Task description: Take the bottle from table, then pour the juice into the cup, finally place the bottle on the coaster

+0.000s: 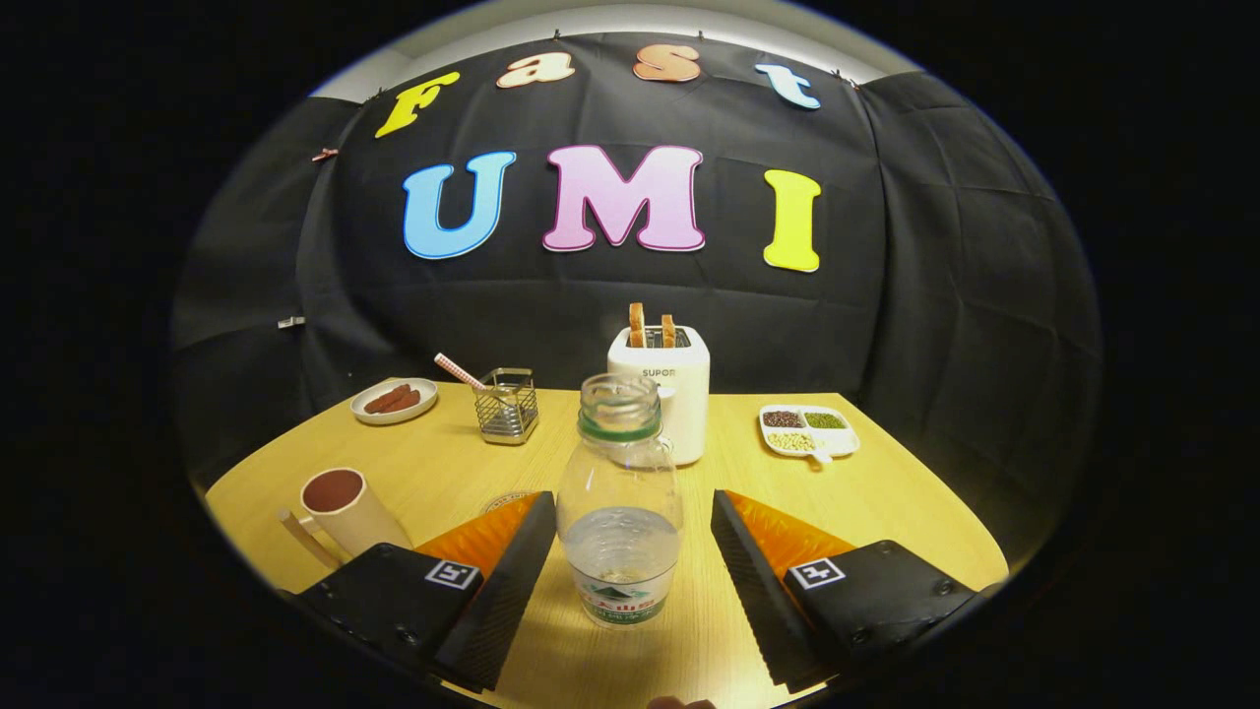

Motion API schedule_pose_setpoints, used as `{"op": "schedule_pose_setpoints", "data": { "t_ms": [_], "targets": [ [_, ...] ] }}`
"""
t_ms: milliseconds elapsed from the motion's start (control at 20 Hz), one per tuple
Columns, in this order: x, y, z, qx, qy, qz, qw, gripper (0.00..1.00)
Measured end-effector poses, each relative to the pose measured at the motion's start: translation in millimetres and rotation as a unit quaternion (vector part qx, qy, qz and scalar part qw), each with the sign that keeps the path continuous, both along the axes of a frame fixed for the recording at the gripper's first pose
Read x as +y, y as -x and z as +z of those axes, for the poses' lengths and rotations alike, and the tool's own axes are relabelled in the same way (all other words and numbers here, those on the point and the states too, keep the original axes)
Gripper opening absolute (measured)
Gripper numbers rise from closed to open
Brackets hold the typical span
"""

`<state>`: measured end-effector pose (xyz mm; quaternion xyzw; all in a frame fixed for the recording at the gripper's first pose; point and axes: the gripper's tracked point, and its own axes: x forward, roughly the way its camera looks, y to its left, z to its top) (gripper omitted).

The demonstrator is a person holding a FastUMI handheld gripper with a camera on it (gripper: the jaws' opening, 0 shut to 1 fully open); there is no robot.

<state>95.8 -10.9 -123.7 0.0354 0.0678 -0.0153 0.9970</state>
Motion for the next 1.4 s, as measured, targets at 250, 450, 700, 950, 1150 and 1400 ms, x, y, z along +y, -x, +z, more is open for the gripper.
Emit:
{"op": "schedule_pose_setpoints", "data": {
  "t_ms": [250, 450, 700, 950, 1150, 1400],
  "targets": [
    [0, -12, -13, -0.003, 0.016, 0.007, 1.000, 0.98],
    [5, -14, -25, 0.001, 0.013, 0.015, 1.000, 0.98],
    [13, -11, -33, 0.002, 0.017, 0.034, 0.999, 0.97],
    [6, -15, -28, -0.010, -0.003, 0.032, 0.999, 0.84],
    [10, -18, -30, -0.002, -0.007, 0.038, 0.999, 0.79],
    [3, -24, -28, 0.005, -0.007, 0.038, 0.999, 0.75]
  ]
}}
